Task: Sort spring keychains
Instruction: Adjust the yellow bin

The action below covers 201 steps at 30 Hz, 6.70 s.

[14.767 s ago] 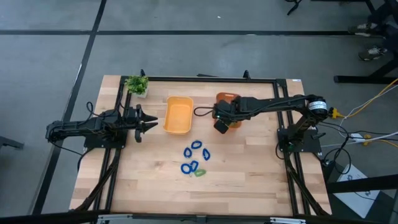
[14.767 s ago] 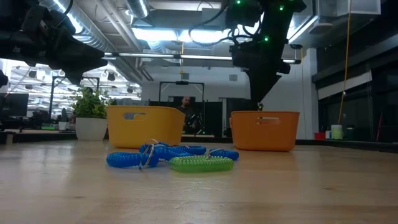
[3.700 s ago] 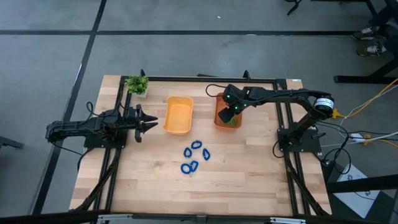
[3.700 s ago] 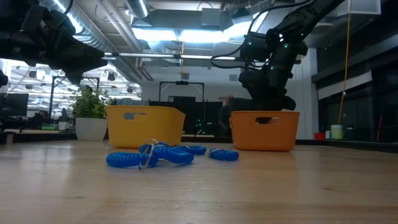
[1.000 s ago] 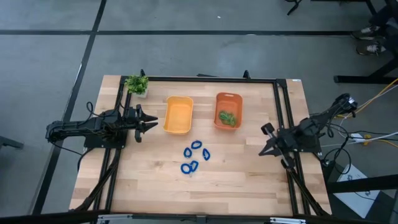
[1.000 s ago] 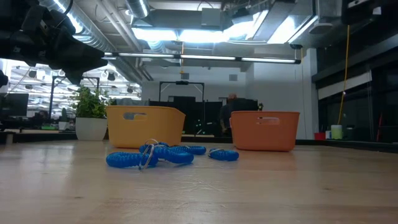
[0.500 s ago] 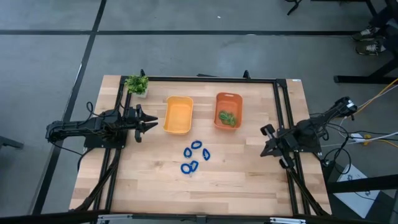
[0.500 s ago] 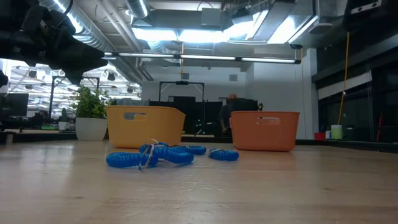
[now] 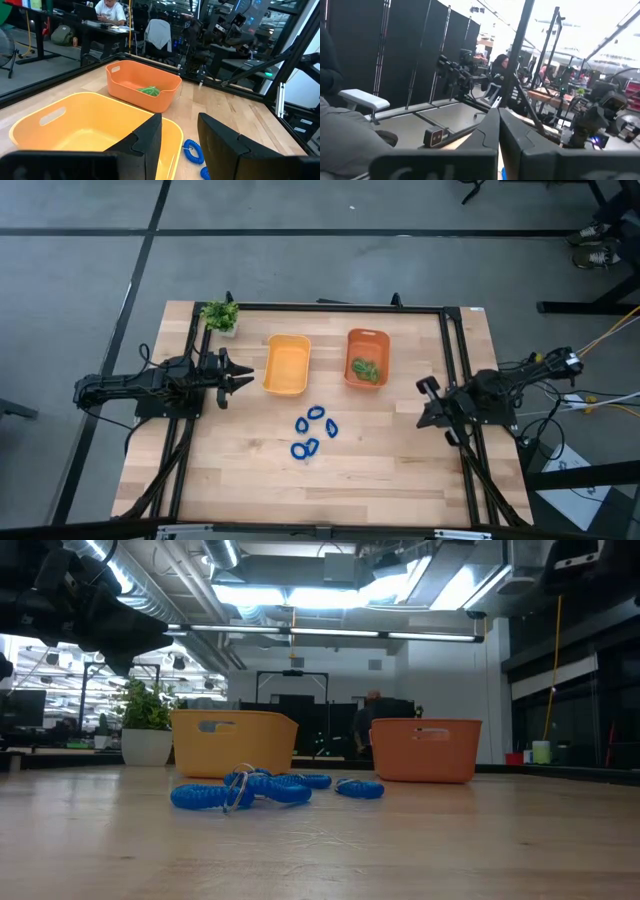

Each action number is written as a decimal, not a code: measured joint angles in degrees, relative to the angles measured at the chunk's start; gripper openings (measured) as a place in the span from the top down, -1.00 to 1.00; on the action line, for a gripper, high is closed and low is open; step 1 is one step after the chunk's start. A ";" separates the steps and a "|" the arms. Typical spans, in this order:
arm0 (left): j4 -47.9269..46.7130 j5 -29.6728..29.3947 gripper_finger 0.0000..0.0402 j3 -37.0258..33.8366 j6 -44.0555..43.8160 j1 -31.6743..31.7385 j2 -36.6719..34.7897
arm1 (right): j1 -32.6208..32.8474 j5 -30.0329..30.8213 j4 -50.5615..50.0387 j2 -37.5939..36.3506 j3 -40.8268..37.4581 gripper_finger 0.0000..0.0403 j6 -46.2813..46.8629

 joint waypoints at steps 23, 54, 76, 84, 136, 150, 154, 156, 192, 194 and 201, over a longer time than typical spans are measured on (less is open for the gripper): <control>-0.01 -0.02 0.39 -0.01 0.00 0.00 0.01 | -3.52 2.52 4.33 -0.06 -3.05 0.97 2.40; -0.01 0.00 0.39 -0.01 0.00 -0.02 0.00 | -4.83 9.07 -15.62 -15.91 -2.97 0.97 -9.95; 0.00 0.00 0.39 0.01 -0.02 -0.02 -0.01 | -9.53 22.01 -21.05 -15.80 -2.97 0.95 -10.63; -0.01 0.00 0.39 -0.01 0.00 -0.01 0.01 | -9.53 22.04 -21.06 -15.80 -2.97 0.93 -10.48; 22.77 -0.50 0.39 18.49 -1.20 -0.67 25.51 | -9.51 22.04 -21.06 -15.79 -2.97 0.92 -10.46; 22.62 -1.64 0.39 37.54 12.27 -12.80 62.67 | -9.51 22.04 -21.04 -15.79 -2.97 0.92 -10.46; 22.79 -1.60 0.39 42.60 15.98 -15.65 69.45 | -9.51 22.04 -21.06 -15.80 -2.97 0.92 -10.46; 23.16 -1.57 0.39 44.49 15.96 -16.83 72.19 | -9.51 22.04 -21.06 -15.80 -2.97 0.92 -10.46; -5.02 -8.08 0.39 62.48 0.78 -20.68 102.13 | -9.51 22.04 -21.06 -15.78 -2.97 0.92 -10.46; -6.95 -8.52 0.39 62.48 0.14 -20.11 102.13 | -9.51 22.04 -21.06 -15.78 -2.97 0.92 -10.46; -10.53 -5.82 0.39 62.47 -2.80 -17.40 103.68 | -9.51 22.04 -21.06 -15.78 -2.97 0.92 -10.46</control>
